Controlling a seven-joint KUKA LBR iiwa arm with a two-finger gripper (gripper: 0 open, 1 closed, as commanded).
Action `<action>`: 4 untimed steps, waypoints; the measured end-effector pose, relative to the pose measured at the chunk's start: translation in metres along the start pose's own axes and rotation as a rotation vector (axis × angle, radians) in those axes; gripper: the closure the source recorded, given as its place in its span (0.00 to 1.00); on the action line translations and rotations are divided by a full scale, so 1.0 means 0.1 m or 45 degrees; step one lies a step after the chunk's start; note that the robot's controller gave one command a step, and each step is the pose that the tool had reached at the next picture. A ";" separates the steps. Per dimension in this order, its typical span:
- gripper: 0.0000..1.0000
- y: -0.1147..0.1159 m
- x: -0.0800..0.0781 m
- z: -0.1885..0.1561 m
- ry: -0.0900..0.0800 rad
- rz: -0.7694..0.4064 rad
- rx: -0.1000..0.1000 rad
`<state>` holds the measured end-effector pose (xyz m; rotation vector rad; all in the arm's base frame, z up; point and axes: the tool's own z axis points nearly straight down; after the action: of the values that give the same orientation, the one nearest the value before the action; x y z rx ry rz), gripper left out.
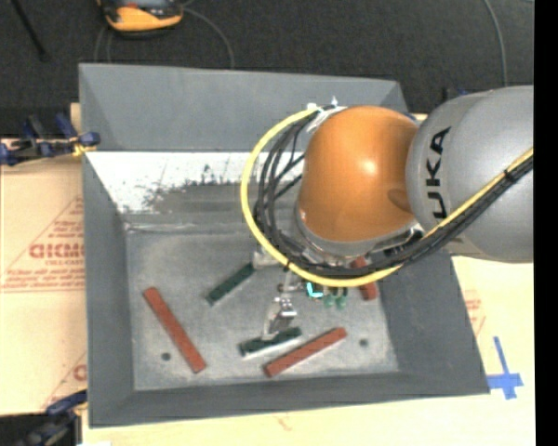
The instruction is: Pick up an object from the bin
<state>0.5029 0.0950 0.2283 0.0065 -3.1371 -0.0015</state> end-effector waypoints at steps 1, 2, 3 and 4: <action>0.00 0.00 -0.02 -0.03 -0.009 0.003 -0.001; 0.00 -0.20 0.02 0.45 -0.018 0.032 -0.003; 0.00 -0.57 0.17 1.04 -0.014 -0.071 0.002; 1.00 -0.41 0.24 1.49 0.001 -0.287 0.006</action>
Offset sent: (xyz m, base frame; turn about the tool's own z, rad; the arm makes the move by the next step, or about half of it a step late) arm -0.0110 -0.0477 -0.1142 0.0579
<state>0.4785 0.0544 0.0797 0.3596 -3.1161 0.0049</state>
